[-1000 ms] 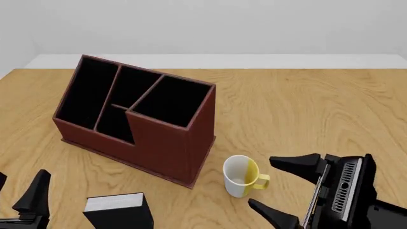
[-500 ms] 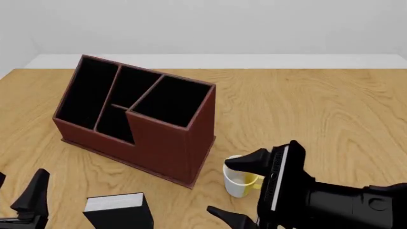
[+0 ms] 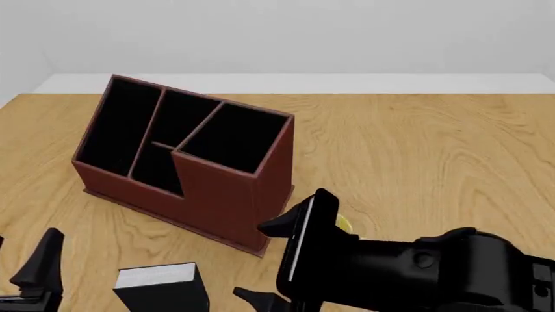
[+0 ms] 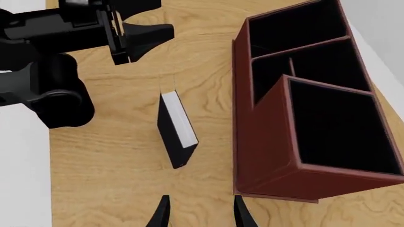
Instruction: Pick up the book and place it in the right compartment of the caddy.
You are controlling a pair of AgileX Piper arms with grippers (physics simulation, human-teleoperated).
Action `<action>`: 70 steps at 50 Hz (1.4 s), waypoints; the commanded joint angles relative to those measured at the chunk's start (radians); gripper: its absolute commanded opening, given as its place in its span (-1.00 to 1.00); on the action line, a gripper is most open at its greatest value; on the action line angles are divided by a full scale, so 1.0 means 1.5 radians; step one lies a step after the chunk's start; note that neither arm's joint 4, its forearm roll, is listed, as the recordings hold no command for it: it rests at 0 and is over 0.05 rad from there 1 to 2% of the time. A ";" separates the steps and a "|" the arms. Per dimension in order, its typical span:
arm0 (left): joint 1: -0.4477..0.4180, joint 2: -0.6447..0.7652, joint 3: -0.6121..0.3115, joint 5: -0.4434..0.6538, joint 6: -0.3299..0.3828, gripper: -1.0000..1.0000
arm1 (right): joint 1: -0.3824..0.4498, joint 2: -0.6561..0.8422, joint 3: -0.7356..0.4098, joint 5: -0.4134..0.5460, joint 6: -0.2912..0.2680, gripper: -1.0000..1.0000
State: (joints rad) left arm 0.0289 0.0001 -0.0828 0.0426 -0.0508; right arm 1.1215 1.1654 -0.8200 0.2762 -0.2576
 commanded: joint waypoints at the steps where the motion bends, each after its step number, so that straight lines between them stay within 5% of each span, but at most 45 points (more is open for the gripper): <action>1: 0.004 0.000 -0.005 0.003 -0.002 1.00 | 0.014 0.065 -0.039 -0.012 0.009 1.00; 20: 0.010 0.000 -0.012 0.006 -0.002 1.00 | 0.019 0.136 -0.096 -0.012 0.008 1.00; 34: 0.020 0.000 -0.005 0.003 -0.001 1.00 | 0.036 0.201 -0.111 -0.049 0.050 1.00; 70: 0.033 0.000 0.026 -0.019 -0.009 1.00 | 0.016 0.344 -0.156 -0.099 0.053 1.00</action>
State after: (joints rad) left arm 0.0704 0.0002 -0.0583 0.0236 -0.0621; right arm 1.1534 1.6261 -1.0325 0.1440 -0.1794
